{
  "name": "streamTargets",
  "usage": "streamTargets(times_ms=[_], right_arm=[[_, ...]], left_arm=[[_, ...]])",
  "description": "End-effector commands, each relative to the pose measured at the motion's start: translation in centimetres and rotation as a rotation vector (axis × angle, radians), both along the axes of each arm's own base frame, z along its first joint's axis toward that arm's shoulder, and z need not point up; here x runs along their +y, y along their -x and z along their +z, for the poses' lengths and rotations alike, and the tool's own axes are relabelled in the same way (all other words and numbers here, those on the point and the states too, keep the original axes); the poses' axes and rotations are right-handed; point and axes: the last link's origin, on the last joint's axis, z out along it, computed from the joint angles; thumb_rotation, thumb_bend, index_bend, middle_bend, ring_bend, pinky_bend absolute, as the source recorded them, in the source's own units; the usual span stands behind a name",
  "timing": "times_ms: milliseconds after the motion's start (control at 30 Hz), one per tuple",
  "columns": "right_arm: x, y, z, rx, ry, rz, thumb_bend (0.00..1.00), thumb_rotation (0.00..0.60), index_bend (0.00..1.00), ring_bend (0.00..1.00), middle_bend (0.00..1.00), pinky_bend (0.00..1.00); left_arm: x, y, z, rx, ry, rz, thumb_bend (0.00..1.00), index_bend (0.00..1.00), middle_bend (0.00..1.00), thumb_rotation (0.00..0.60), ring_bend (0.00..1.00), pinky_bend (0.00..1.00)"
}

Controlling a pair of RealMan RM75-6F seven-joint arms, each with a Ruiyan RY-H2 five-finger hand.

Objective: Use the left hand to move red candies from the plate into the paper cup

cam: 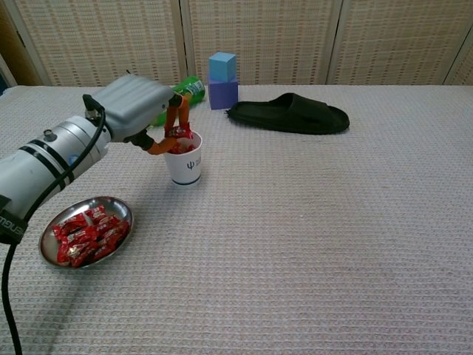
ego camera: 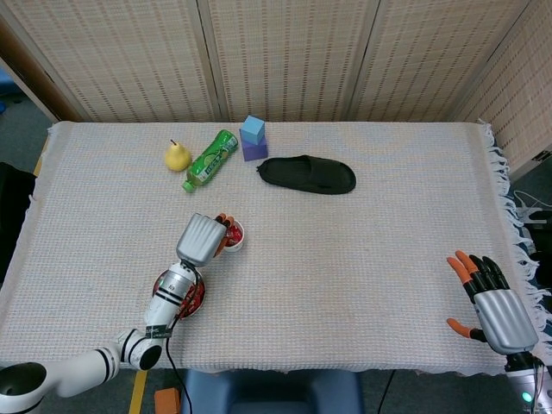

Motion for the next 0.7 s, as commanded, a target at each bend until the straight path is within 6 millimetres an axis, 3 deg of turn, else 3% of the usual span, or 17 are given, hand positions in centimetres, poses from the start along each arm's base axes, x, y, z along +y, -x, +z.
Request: streamTargets(times_ms=[33, 167, 300, 467, 567, 700], right_arm=[[0.1, 0.0, 0.0, 0.000, 0.001, 0.005, 0.04, 0.600, 0.00, 0.00, 0.00, 0.00], [0.3, -0.1, 0.1, -0.007, 0.007, 0.014, 0.04, 0.600, 0.00, 0.00, 0.00, 0.00], [0.4, -0.1, 0.2, -0.010, 0.004, 0.019, 0.04, 0.600, 0.00, 0.00, 0.00, 0.00], [0.5, -0.1, 0.3, -0.016, 0.004, 0.022, 0.04, 0.600, 0.00, 0.00, 0.00, 0.00], [0.5, -0.1, 0.4, -0.020, -0.001, 0.029, 0.04, 0.600, 0.00, 0.00, 0.00, 0.00], [0.9, -0.3, 0.4, -0.025, -0.005, 0.046, 0.04, 0.600, 0.00, 0.00, 0.00, 0.00]], left_arm=[[-0.2, -0.1, -0.3, 0.022, 0.005, 0.000, 0.39, 0.32, 0.40, 0.600, 0.82, 1.00], [-0.4, -0.2, -0.2, 0.019, 0.000, -0.003, 0.39, 0.22, 0.32, 0.600, 0.82, 1.00], [-0.8, -0.4, 0.3, 0.004, 0.000, -0.010, 0.39, 0.19, 0.29, 0.600, 0.82, 1.00], [-4.3, 0.9, 2.2, -0.070, 0.031, -0.035, 0.39, 0.18, 0.30, 0.600, 0.82, 1.00], [-7.8, 2.8, 3.7, -0.088, 0.055, -0.043, 0.39, 0.17, 0.40, 0.600, 0.84, 1.00], [-12.5, 5.8, 5.0, -0.098, 0.085, -0.031, 0.39, 0.17, 0.64, 0.600, 0.89, 1.00]])
